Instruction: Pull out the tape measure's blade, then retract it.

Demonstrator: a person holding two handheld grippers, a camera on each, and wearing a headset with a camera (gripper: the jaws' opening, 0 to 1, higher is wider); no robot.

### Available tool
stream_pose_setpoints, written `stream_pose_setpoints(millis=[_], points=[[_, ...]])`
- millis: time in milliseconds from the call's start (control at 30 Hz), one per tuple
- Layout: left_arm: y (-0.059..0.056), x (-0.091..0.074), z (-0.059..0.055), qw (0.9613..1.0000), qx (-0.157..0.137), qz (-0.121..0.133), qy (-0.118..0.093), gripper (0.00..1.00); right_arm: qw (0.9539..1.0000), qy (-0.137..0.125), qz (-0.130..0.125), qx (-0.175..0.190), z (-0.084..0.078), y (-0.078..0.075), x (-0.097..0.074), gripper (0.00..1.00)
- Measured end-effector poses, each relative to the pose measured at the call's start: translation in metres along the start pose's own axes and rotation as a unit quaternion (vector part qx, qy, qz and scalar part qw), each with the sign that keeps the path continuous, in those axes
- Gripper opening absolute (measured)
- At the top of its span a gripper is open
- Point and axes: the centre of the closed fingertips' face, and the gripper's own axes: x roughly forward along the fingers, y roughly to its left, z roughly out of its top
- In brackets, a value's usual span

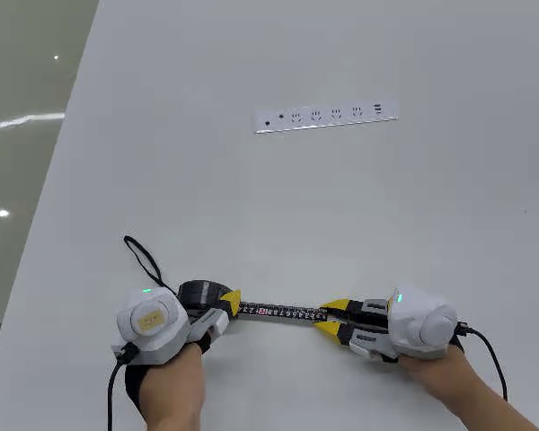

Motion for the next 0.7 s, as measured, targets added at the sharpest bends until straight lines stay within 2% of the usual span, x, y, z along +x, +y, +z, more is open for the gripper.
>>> stream_pose_setpoints(millis=[700], points=[[0.001, -0.001, -0.001, 1.0, -0.002, 0.0, 0.0, 0.61, 0.9999, 0.001, 0.011, -0.004, 0.008, 0.007, 0.026, 0.13]])
